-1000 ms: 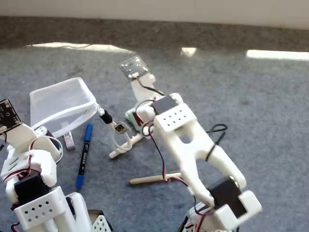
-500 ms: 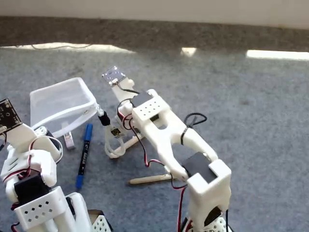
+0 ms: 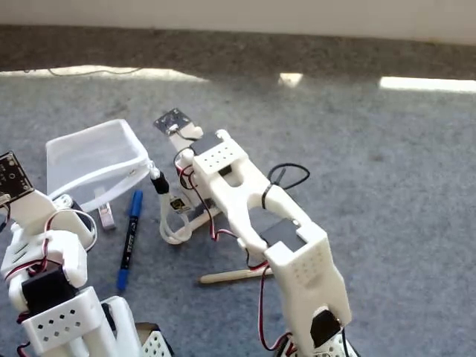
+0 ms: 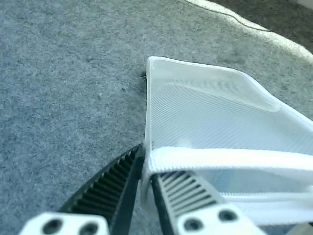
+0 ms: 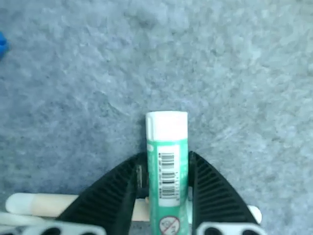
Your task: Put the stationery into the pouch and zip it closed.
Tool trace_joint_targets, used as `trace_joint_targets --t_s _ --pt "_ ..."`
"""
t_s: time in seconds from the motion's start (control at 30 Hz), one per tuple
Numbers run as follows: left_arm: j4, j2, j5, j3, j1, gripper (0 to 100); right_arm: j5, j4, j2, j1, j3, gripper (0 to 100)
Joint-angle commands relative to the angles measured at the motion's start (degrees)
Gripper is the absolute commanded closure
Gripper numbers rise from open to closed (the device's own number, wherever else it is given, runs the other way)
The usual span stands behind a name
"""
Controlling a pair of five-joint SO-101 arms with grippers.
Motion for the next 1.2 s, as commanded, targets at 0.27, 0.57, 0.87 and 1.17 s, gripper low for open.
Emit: trace_joint_targets --t_s 0.27,0.57,0.87,1.17 --pt "0.0 -0.57 0.62 -2.24 -0.48 99 -0.26 3.12 -3.3 3.82 -5.05 99.2" --pt "0.09 -0.57 0.35 -2.51 3.12 99 -8.35 2.86 -19.12 6.64 3.65 99.2" --pt "0.35 -0.13 -2.81 -5.41 7.34 99 -8.44 -13.05 -41.8 6.46 28.97 99.2" --pt "6.24 0.04 -5.71 -14.02 12.0 99 -11.6 -15.52 -62.64 6.37 41.8 99.3"
